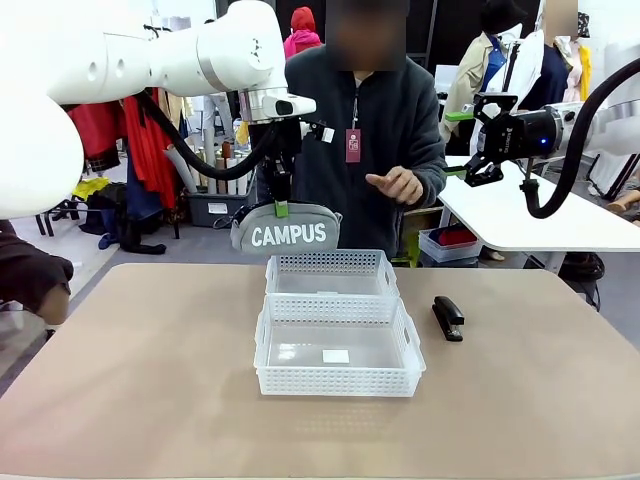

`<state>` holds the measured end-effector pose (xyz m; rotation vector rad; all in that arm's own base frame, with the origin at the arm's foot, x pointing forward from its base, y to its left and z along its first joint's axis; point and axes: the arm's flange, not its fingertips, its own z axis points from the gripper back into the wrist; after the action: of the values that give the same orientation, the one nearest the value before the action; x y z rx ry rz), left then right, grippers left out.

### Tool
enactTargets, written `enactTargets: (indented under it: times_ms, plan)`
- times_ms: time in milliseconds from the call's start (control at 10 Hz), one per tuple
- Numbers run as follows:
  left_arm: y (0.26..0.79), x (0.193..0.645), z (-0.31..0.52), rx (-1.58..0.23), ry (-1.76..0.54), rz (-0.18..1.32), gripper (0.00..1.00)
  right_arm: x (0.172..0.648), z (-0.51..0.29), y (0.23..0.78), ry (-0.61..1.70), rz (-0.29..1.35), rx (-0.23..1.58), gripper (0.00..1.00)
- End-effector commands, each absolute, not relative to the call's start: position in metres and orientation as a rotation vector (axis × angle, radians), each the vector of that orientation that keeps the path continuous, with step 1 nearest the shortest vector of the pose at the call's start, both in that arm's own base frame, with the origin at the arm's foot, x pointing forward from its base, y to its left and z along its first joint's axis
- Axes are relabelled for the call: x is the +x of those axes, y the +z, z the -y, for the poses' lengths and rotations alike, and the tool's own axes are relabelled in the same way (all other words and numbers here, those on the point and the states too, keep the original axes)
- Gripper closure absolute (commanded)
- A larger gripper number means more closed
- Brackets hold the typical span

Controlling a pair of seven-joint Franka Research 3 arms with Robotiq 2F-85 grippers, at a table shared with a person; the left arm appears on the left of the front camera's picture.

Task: Distribute items into two baskets.
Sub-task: Place the picked Pencil pouch into the Organizing basket as instructed by the person.

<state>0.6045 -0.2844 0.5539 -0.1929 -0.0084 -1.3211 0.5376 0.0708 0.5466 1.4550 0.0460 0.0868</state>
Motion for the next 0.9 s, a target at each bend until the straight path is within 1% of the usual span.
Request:
enactTargets:
  times_ms: [0,800]
  plan:
    - [0.5564,0.6044,0.2841,-0.187,-1.322,0.015,1.0,0.5373,-0.0708,0.5489,0.081,-0.05,1.455,0.0]
    - [0.5564,0.6044,0.2841,-0.187,-1.322,0.015,1.0,0.5373,-0.0708,0.5489,0.081,-0.05,1.455,0.0]
